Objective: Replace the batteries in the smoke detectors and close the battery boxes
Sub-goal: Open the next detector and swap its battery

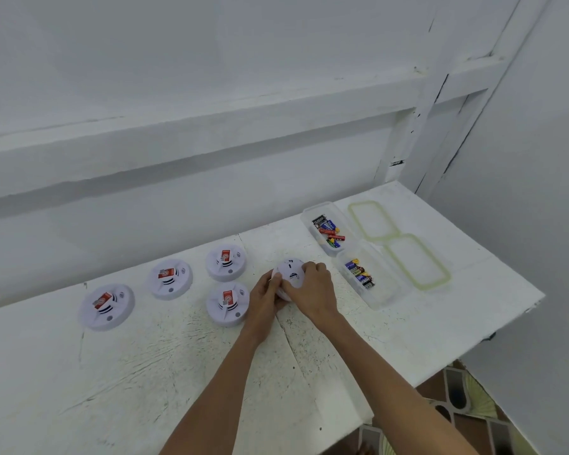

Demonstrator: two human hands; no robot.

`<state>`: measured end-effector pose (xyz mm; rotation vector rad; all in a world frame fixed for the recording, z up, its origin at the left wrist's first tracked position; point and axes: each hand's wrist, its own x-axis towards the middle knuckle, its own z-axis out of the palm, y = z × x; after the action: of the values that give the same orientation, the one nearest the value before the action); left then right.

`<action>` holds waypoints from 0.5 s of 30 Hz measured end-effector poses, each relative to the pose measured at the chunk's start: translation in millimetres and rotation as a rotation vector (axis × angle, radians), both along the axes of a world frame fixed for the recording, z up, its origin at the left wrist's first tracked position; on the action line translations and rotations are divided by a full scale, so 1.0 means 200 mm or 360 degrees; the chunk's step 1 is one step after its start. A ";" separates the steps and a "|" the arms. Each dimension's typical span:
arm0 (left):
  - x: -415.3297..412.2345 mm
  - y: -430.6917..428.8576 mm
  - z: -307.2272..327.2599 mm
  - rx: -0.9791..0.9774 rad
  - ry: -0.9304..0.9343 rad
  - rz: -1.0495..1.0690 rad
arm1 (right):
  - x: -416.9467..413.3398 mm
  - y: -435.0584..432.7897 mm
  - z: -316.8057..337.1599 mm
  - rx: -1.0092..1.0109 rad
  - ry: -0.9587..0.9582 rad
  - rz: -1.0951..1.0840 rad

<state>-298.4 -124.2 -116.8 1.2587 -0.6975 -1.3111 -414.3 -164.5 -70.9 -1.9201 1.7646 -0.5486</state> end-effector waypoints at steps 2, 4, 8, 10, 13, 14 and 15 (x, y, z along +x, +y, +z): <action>-0.01 0.00 0.01 -0.0036 -0.0010 0.0009 | 0.00 -0.02 0.01 0.0028 -0.0014 0.0025; -0.01 0.00 0.01 -0.0052 0.0019 0.0043 | -0.01 -0.05 0.01 0.0081 -0.0027 0.0040; -0.02 0.01 0.01 -0.0064 0.0000 0.0079 | -0.06 -0.09 0.01 0.0171 -0.0068 0.0103; -0.02 0.01 0.01 -0.0067 0.0012 0.0074 | -0.08 -0.11 0.01 0.0187 -0.0063 0.0129; -0.02 0.01 0.02 -0.0079 0.0038 0.0039 | -0.09 -0.12 0.02 0.0158 0.0029 0.0173; -0.01 0.01 0.02 -0.0083 0.0051 0.0032 | -0.08 -0.12 0.03 0.0155 0.0049 0.0191; -0.01 0.01 0.03 -0.0085 0.0056 0.0031 | -0.08 -0.12 0.03 0.0150 0.0073 0.0218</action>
<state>-300.9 -122.4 -111.5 1.1941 -0.6891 -1.2877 -431.0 -188.7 -64.1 -1.9840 1.6410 -0.3690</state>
